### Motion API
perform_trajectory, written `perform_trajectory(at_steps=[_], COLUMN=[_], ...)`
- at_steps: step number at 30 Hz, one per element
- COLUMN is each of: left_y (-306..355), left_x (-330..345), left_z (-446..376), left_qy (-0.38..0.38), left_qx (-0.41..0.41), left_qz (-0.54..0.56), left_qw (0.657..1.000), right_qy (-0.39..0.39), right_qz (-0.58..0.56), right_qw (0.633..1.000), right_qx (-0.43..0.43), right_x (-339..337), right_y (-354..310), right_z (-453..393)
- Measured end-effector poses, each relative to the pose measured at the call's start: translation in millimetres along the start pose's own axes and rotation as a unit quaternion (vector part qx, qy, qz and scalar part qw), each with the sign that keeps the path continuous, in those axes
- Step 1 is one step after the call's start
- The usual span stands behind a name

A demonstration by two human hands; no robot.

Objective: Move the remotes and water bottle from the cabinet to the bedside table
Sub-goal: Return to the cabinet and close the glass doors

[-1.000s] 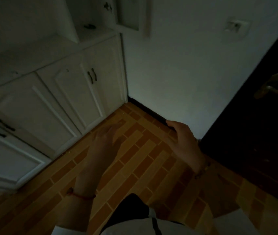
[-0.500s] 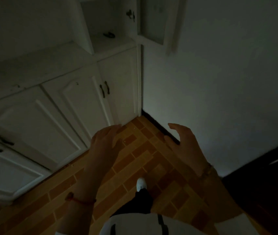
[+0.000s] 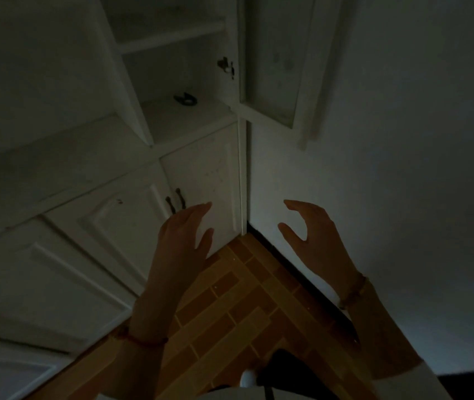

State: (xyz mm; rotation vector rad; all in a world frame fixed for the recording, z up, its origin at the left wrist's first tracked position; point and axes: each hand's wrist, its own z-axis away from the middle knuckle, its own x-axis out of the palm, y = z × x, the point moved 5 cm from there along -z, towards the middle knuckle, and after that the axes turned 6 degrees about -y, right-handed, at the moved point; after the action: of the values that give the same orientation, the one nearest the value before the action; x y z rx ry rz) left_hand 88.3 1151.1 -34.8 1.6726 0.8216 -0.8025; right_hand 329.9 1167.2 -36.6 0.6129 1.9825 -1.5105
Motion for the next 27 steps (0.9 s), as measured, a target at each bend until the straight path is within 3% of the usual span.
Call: perform_trajectory(at_steps=[12,22,27], left_y=[16,104,153], left_x=[10,-10,-24], left_z=[-162,-308,-362], left_qy=[0.032,0.109,0.137], left_qx=[0.041,0.136,0.2], left_qz=[0.007,0.037,0.033], left_qw=[0.999,0.984,0.97], right_qy=[0.029,0.257,0.323], right_qz=[0.003,-0.027,-0.039], right_qw=[0.998,0.952,0.929], right_qx=[-0.061,-0.164,-0.177], right_x=[-32,-153,-203], right_y=[24,11,10], right_z=[-153,-267,-315])
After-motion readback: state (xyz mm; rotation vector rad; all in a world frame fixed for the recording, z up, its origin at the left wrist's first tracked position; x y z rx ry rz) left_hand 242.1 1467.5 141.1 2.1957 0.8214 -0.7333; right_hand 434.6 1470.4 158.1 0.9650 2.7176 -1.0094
